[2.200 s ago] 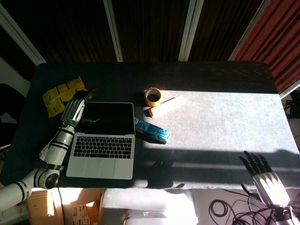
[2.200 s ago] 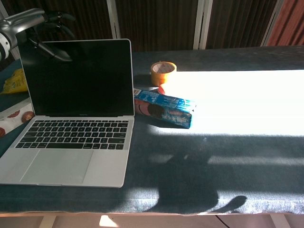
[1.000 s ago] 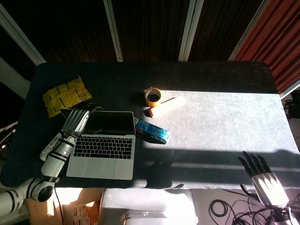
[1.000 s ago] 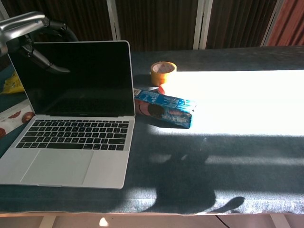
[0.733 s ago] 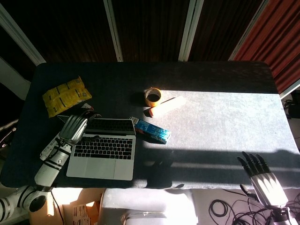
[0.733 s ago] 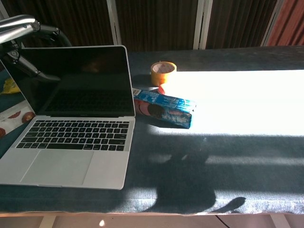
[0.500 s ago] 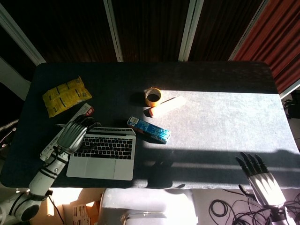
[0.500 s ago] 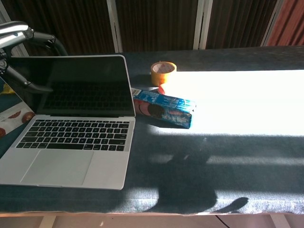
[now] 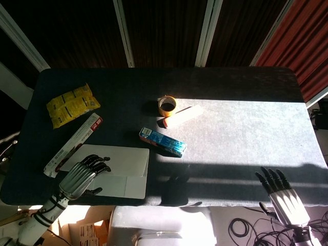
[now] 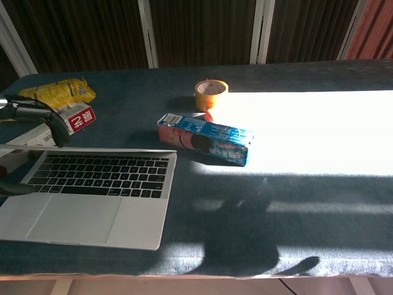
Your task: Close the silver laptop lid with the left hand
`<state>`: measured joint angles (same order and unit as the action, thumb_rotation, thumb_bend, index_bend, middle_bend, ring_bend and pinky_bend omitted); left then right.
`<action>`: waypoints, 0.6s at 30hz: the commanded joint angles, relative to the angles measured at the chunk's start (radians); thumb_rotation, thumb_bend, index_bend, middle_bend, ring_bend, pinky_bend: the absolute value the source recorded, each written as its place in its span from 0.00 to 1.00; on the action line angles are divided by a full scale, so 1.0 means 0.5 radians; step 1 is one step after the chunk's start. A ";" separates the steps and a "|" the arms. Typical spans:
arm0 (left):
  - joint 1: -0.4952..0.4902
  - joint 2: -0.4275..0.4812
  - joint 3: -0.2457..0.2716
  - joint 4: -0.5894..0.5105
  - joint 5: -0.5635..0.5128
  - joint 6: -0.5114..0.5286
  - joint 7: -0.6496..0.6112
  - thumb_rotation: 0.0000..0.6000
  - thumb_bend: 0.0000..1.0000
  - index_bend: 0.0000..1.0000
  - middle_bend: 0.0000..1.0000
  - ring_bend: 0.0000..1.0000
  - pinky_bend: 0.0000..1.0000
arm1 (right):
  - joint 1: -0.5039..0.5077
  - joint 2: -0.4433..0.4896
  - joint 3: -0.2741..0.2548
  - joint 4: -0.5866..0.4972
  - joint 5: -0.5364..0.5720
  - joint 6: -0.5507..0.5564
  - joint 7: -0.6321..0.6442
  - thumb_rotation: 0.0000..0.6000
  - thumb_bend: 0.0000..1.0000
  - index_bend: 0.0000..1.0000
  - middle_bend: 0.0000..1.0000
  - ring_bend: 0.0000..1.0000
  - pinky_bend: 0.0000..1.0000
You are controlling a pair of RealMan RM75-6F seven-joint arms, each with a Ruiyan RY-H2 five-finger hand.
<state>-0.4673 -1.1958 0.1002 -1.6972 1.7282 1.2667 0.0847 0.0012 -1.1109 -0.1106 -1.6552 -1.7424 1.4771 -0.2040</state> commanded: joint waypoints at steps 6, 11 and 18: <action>0.116 -0.107 0.160 0.182 0.163 0.038 0.012 1.00 0.15 0.39 0.42 0.24 0.24 | -0.001 0.001 -0.004 0.003 -0.008 0.003 0.001 1.00 0.22 0.00 0.00 0.00 0.00; 0.151 -0.195 0.199 0.309 0.172 0.026 -0.078 1.00 0.15 0.39 0.40 0.23 0.24 | -0.005 0.002 -0.005 0.006 -0.014 0.014 0.007 1.00 0.22 0.00 0.00 0.00 0.00; 0.178 -0.247 0.246 0.387 0.150 -0.036 -0.160 1.00 0.15 0.33 0.29 0.14 0.24 | -0.001 0.000 -0.006 0.004 -0.009 0.000 -0.008 1.00 0.22 0.00 0.00 0.00 0.00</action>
<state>-0.3812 -1.3133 0.2204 -1.5118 1.8063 1.2534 0.0113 0.0004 -1.1110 -0.1135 -1.6530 -1.7470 1.4771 -0.2083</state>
